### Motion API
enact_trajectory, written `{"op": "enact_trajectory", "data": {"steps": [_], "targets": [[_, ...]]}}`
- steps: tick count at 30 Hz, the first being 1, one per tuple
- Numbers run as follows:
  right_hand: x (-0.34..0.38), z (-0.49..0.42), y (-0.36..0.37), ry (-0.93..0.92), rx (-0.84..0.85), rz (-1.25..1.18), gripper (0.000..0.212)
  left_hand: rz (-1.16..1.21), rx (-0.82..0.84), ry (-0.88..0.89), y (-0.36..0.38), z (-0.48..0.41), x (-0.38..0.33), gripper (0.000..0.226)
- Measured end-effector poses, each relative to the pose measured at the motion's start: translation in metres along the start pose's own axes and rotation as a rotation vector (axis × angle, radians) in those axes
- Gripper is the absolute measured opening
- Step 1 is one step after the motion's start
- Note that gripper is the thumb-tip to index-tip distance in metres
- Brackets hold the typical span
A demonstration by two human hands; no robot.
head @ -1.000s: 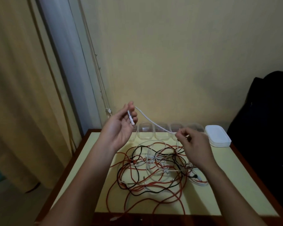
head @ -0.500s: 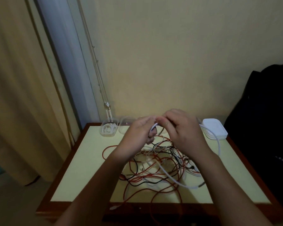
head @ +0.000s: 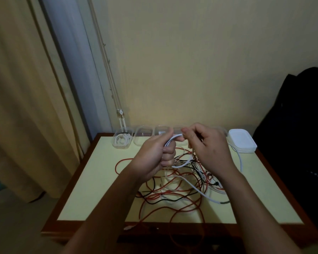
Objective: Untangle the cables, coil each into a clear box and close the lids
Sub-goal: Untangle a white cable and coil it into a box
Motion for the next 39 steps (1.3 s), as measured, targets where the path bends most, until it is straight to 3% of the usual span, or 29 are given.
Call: {"op": "enact_trajectory", "data": {"steps": [7,10,15,21,28,33,39], "targets": [[-0.003,-0.005,-0.001,0.03,-0.007,0.007,0.035,-0.004,0.031,0.095,0.002,-0.005,0.0,0.029],[-0.006,-0.007,-0.002,0.039,0.051,-0.001,0.035,0.013,0.003,0.109,-0.004,-0.008,-0.005,0.039],[-0.031,-0.006,-0.014,0.143,0.113,0.045,0.028,0.238,-0.063,0.119,-0.021,-0.006,-0.024,0.032],[-0.057,-0.002,-0.037,0.309,0.027,-0.074,0.008,0.557,-0.124,0.107,-0.048,-0.004,-0.043,0.028],[-0.079,0.01,-0.039,0.33,-0.031,0.082,0.011,0.757,-0.191,0.136,-0.066,-0.006,-0.045,0.031],[-0.08,0.014,-0.02,0.186,-0.004,0.361,0.019,0.629,-0.307,0.257,-0.062,-0.01,-0.044,0.042],[-0.067,0.023,0.015,0.001,0.165,0.521,0.023,0.136,-0.361,0.46,-0.048,-0.01,-0.048,0.039]]}}
Point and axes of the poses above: each hand's wrist, its own z-axis away from the middle knuckle, its own y-axis out of the palm, x = y × z, the point moved 5 cm from there along -z, towards the middle knuckle, and after that the axes turned 3 degrees about y, right-handed, at the moved point
